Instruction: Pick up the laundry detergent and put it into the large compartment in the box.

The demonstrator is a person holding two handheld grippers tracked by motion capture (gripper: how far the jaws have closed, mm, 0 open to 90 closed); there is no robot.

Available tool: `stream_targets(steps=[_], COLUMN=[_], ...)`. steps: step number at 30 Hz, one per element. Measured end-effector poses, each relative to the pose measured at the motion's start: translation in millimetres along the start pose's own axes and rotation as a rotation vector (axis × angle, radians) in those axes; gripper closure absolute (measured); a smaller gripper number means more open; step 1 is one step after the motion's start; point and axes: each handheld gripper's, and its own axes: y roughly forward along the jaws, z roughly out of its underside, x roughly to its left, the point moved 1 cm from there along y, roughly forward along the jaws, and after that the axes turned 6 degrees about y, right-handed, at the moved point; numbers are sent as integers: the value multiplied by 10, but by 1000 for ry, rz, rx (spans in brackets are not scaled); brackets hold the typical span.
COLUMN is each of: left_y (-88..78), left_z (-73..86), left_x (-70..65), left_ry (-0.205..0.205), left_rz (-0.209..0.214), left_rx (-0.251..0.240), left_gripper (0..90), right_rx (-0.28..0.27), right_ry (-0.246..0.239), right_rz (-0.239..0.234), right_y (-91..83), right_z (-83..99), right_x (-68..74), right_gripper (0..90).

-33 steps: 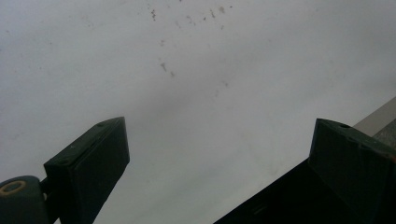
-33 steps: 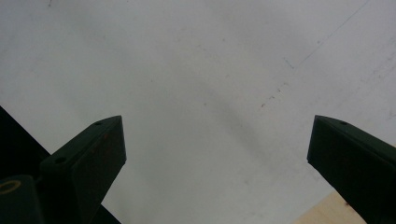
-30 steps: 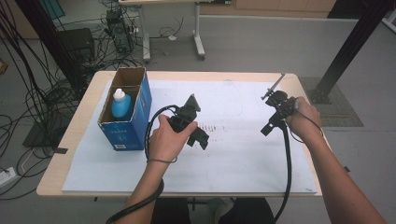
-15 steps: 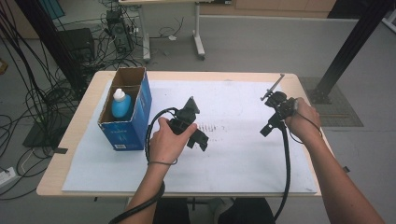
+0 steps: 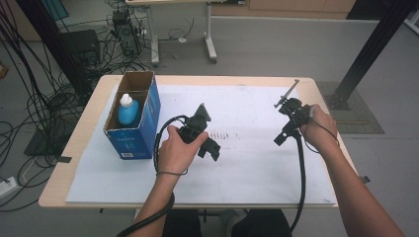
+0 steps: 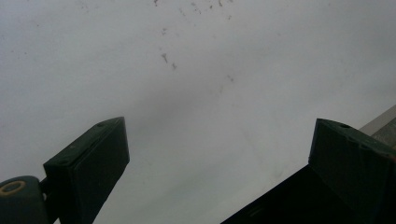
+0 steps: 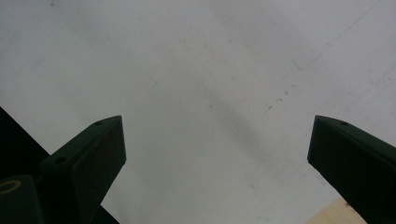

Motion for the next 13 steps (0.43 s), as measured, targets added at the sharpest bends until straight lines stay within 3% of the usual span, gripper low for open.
stream_targets(steps=[13], left_y=[17], left_z=[-17], left_x=[2], left_ry=[-7], left_rz=[8], left_rx=[-8], left_gripper=[53], right_rx=[-8], right_ry=[2], right_rz=[4], right_y=[-6], right_z=[30], right_x=[1], right_gripper=[46])
